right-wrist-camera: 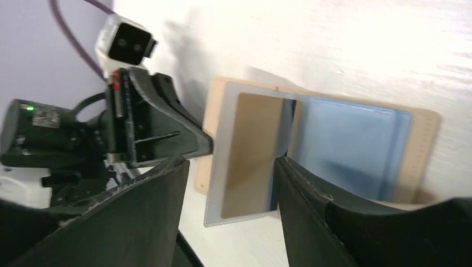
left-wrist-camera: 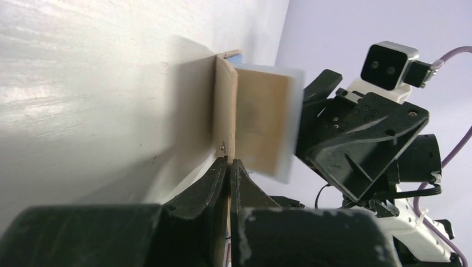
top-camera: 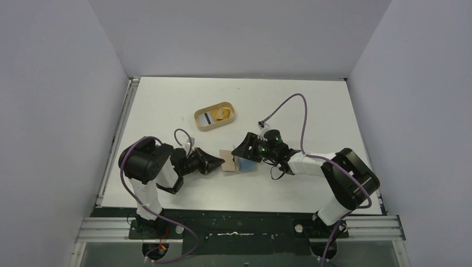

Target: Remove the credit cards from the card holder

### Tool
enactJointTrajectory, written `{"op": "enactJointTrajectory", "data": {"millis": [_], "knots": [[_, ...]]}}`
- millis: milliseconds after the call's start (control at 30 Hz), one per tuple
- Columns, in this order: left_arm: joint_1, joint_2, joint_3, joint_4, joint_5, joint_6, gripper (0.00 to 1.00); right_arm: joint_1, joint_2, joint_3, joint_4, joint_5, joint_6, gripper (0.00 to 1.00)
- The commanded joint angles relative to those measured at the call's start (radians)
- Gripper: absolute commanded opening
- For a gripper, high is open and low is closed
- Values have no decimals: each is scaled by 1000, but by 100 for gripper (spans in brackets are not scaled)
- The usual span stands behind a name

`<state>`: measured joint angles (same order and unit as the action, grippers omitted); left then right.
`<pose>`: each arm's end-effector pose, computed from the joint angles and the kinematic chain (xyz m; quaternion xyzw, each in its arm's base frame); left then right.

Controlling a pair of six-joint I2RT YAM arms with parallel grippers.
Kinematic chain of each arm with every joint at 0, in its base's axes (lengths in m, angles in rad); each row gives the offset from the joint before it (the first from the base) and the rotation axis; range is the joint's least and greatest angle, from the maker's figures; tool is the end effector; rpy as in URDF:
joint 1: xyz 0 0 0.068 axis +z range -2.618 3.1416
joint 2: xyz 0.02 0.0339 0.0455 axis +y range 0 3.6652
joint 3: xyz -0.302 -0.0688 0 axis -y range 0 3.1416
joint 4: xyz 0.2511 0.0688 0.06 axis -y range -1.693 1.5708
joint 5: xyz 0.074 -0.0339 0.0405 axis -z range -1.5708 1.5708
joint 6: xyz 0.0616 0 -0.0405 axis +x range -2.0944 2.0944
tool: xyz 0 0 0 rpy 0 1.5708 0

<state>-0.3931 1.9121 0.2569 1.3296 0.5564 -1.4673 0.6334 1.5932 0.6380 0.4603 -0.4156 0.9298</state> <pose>0.2456 -0.1371 0.1024 -0.2621 0.7531 -0.5829 0.1563 0.2557 0.2186 0.1832 0.0195 0.8467 0.4789 0.2311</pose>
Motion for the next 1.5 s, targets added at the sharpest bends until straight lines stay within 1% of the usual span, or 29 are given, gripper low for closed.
{"op": "enactJointTrajectory", "data": {"millis": [0, 167, 200, 633, 800, 1000, 1233, 1467], "knots": [[0, 7, -7, 66, 19, 34, 0, 6, -4, 65, -113, 73, -90, 59], [-1, 29, -10, 68, 10, 42, 0, 33, 62, 194, -319, 62, -191, 60], [-2, 35, -11, 68, 9, 42, 0, 41, 66, 202, -328, 66, -200, 60], [-1, 49, -15, 68, 10, 48, 0, 46, 112, 163, -295, 131, -152, 59], [-1, 61, -26, 69, 5, 63, 0, 51, 124, 172, -331, 152, -155, 59], [0, 123, -44, 70, -8, 105, 0, 56, 161, 159, -286, 92, -122, 59], [-4, 221, -70, 69, -33, 177, 0, 53, 161, 133, -236, 24, -82, 59], [-5, 286, -82, 69, -48, 226, 0, 44, 137, 103, -120, -62, -23, 59]]}}
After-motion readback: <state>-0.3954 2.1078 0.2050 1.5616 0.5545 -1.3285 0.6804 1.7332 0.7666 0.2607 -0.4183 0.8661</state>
